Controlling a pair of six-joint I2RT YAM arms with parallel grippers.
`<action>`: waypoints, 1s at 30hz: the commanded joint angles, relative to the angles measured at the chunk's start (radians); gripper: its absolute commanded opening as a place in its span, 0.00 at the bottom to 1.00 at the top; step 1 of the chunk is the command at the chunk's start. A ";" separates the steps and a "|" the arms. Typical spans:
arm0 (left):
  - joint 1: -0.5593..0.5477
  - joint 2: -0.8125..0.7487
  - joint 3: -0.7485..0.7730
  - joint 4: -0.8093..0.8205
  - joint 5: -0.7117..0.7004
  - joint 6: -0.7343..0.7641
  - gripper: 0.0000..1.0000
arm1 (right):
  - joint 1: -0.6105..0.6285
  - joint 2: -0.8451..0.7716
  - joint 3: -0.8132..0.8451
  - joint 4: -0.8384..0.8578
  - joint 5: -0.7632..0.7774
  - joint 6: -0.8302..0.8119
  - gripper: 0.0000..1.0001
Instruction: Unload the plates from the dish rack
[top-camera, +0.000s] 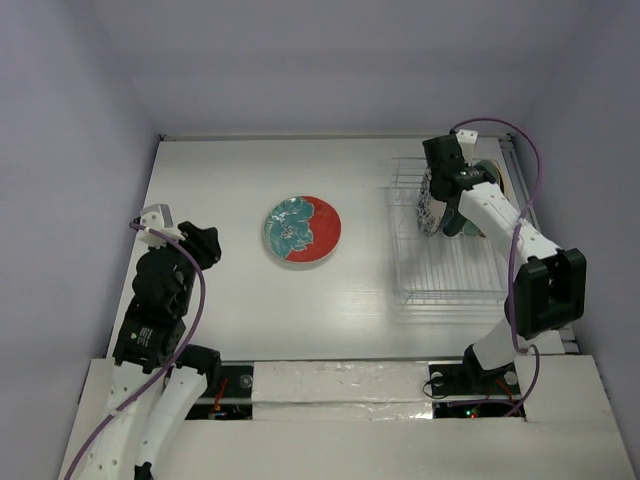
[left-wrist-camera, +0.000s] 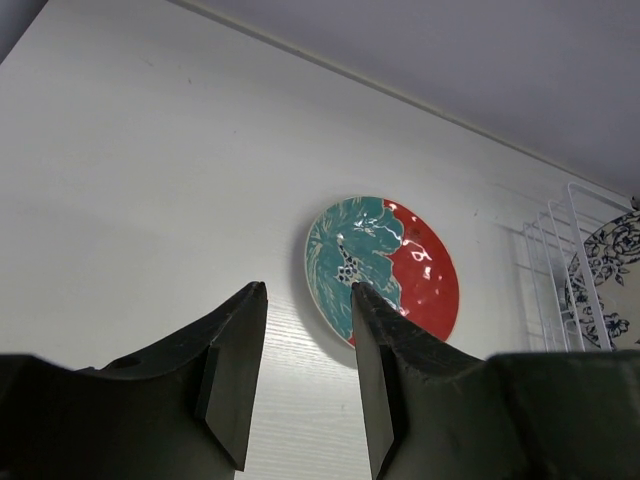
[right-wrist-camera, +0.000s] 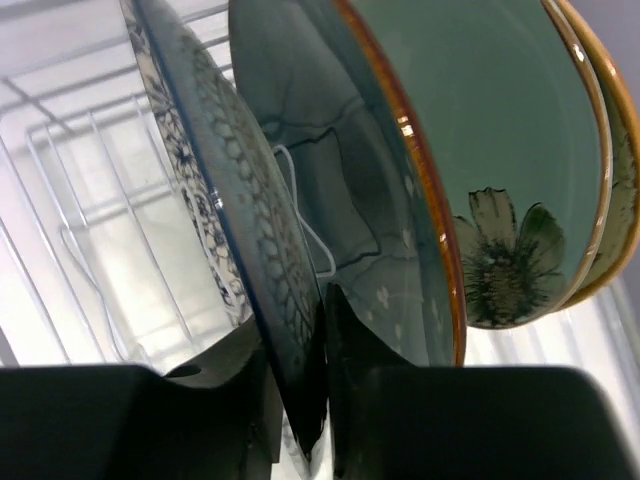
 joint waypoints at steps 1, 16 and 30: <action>-0.006 0.001 0.001 0.031 0.007 0.008 0.36 | 0.000 -0.045 0.077 0.010 0.068 -0.035 0.09; -0.006 0.001 0.000 0.036 0.017 0.008 0.36 | 0.056 -0.193 0.315 -0.117 0.099 -0.127 0.00; -0.006 -0.002 -0.002 0.037 0.019 0.007 0.36 | 0.233 -0.257 0.025 0.474 -0.604 0.225 0.00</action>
